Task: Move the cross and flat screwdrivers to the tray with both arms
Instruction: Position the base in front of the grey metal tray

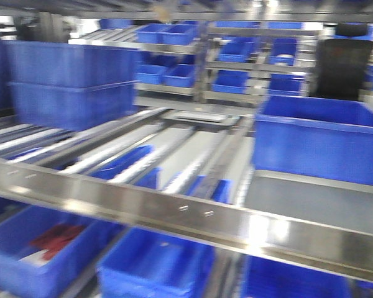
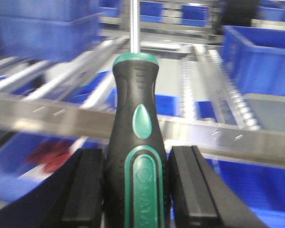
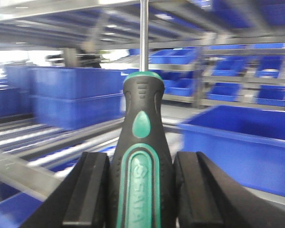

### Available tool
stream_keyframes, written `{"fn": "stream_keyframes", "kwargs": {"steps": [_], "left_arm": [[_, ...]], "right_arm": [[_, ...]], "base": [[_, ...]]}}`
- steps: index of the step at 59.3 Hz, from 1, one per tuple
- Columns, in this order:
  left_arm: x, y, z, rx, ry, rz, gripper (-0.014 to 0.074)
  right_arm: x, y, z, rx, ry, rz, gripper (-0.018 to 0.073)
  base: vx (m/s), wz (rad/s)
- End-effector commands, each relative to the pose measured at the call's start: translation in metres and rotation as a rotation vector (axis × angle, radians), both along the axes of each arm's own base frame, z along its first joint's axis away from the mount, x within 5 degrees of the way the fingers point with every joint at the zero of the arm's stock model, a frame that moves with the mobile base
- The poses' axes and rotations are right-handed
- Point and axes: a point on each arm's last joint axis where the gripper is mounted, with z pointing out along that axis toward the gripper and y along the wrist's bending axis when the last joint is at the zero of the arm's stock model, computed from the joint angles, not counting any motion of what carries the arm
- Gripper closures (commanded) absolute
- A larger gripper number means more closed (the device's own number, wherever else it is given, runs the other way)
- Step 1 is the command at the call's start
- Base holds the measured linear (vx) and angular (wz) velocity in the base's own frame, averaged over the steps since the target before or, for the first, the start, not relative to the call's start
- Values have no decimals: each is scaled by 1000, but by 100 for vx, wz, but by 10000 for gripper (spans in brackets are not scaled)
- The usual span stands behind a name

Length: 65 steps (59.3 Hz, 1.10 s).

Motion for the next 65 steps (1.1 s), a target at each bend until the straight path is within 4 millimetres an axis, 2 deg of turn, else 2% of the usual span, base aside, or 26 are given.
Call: {"fn": "stream_keyframes", "kwargs": {"steps": [1,33,65], "left_arm": [[-3,0,17,-33,-122,1,595],[-3,0,17,-33,-122,1,595],[-1,0,16,-32,-115,1,595]], "right_arm": [[-3,-1,17,15,-124,-4,567],[-3,-1,17,15,-124,-4,567],[-3,-1,17,15,-124,-4,567]], "base": [[25,-68],[22,-59],[21,-6]]}}
